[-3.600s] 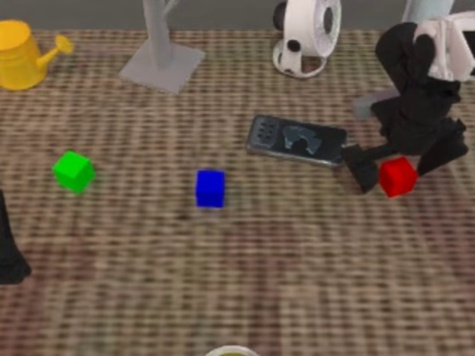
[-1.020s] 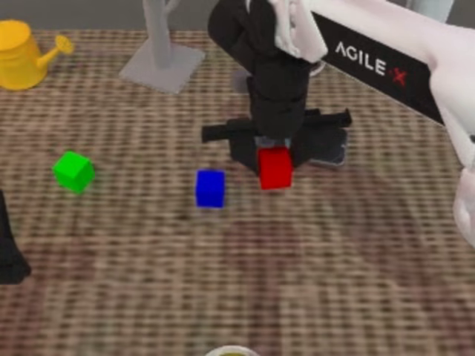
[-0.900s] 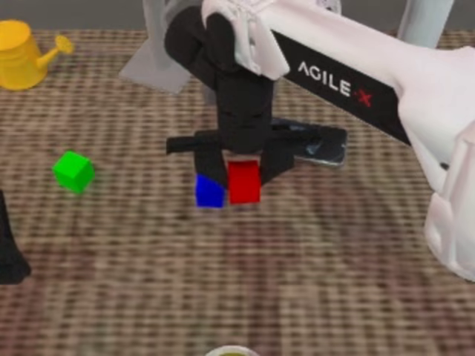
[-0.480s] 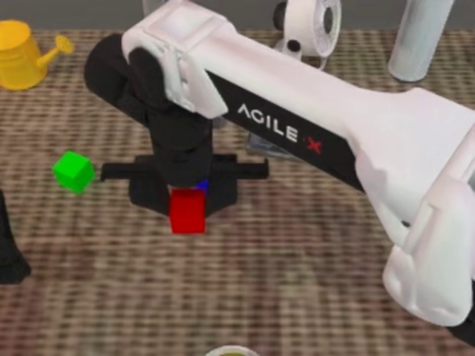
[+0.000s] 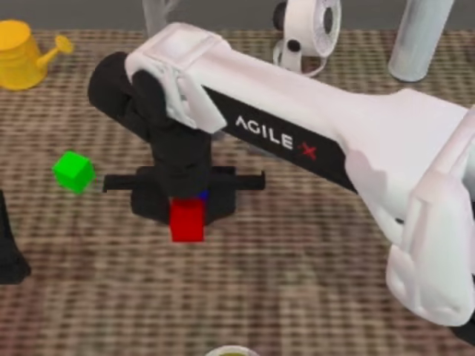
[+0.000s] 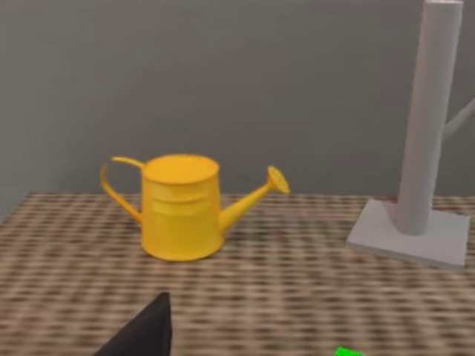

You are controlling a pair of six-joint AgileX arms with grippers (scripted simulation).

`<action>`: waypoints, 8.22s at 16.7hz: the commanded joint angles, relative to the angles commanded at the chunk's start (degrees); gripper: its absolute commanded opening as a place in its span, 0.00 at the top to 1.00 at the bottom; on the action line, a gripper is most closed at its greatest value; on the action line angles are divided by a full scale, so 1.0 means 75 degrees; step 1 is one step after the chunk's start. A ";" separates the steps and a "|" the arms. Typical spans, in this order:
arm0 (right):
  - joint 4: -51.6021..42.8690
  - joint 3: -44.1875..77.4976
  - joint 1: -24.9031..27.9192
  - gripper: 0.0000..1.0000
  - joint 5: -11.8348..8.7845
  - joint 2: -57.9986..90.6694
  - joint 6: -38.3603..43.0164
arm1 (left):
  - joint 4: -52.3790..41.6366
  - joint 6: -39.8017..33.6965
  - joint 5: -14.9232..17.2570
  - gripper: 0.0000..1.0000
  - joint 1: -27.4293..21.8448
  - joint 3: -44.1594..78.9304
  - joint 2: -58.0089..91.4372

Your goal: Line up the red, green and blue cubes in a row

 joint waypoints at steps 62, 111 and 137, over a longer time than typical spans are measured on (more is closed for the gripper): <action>0.3597 -0.6995 -0.2981 0.00 0.1123 -0.8638 -0.3348 | -0.4084 0.1322 -0.0006 0.00 -0.0300 0.6252 0.7521; 1.0604 -1.8216 -0.6731 0.00 -0.0232 -1.9336 -0.6937 | -0.7038 0.2964 0.0029 0.83 -0.0685 1.2459 1.7421; 1.0604 -1.8216 -0.6731 0.00 -0.0232 -1.9336 -0.6937 | -0.8881 0.2838 0.0058 1.00 -0.0655 1.3698 1.6734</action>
